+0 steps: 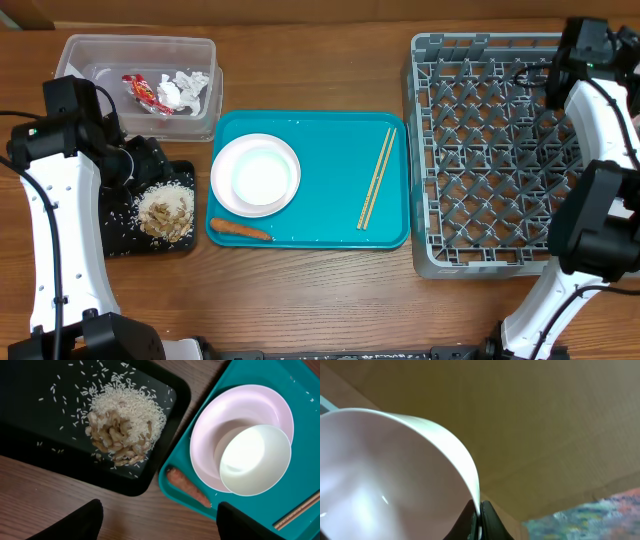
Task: Sort waste into correct bins and load items into the dishwasher
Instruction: 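Lower the bowl into the rack slots and open the right gripper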
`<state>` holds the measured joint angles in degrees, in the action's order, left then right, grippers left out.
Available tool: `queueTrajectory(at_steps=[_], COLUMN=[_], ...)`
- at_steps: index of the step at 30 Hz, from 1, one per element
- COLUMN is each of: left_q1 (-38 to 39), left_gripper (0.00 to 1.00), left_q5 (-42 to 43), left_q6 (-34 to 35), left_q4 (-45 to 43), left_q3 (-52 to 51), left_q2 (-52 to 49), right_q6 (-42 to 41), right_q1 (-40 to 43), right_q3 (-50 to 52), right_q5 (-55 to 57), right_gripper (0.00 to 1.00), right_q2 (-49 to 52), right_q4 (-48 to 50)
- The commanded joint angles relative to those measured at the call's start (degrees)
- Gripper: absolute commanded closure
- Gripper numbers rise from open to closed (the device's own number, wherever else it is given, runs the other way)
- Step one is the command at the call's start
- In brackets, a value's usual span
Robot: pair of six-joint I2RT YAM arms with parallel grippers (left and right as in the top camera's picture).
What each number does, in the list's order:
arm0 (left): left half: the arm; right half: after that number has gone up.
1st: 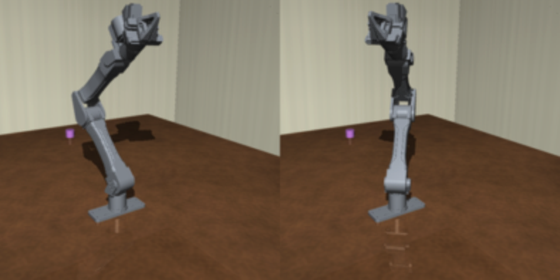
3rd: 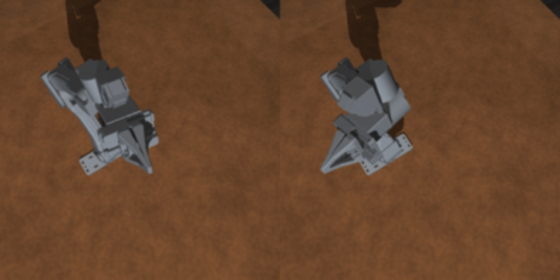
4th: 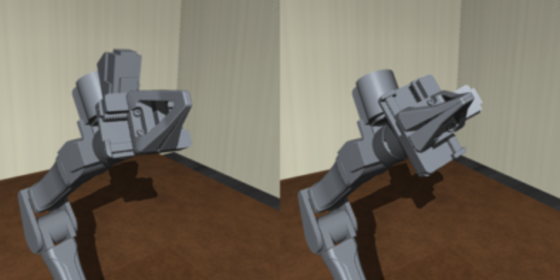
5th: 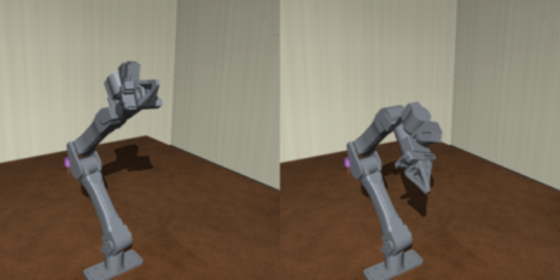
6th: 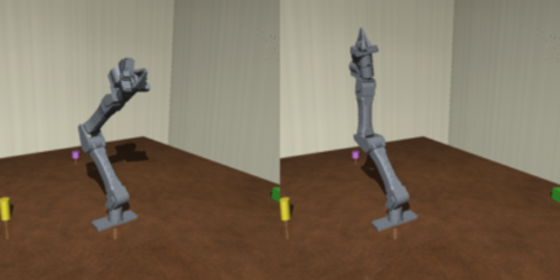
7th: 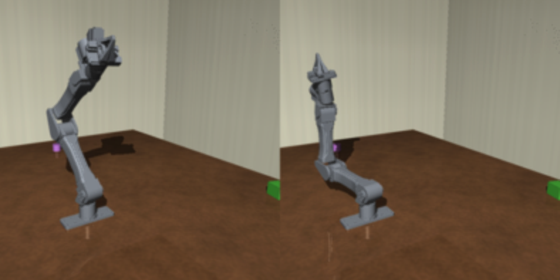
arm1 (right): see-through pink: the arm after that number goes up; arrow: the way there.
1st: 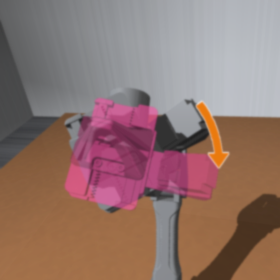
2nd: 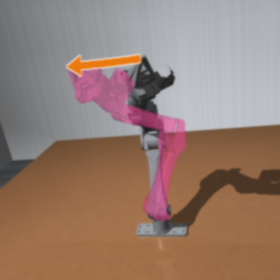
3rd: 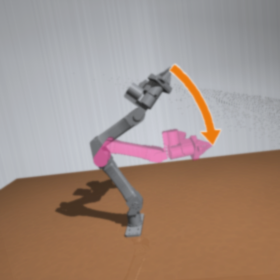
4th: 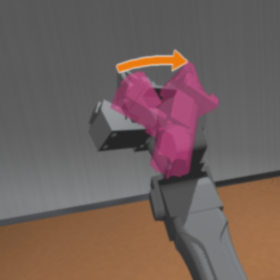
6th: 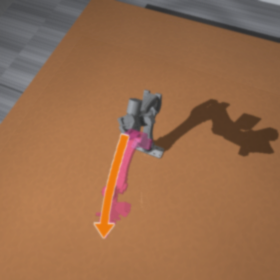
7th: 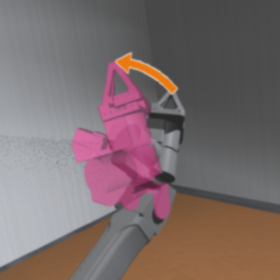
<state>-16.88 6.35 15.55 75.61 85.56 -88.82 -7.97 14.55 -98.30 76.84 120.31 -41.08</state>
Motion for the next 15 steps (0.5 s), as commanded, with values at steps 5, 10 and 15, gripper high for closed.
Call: queueTrajectory(at_steps=[5,10,15], left_q1=[0.09,0.09,0.09], left_gripper=[0.25,0.25,0.25], left_q5=[-0.39,-0.39,-0.42], left_q6=[0.79,0.79,0.76], left_q4=[-0.28,-0.39,-0.44], left_q3=[0.96,0.96,0.96], left_q2=[1.29,1.29,1.29], right_q6=[-14.67,-14.88,-16.11], right_q1=[1.38,1.11,0.66], right_q3=[-0.28,0.09,2.97], right_q5=[2.14,1.68,1.55], right_gripper=[0.96,0.96,0.96], right_q2=[-0.24,-0.24,-0.24], right_q4=[-7.43,-9.79,-9.84])
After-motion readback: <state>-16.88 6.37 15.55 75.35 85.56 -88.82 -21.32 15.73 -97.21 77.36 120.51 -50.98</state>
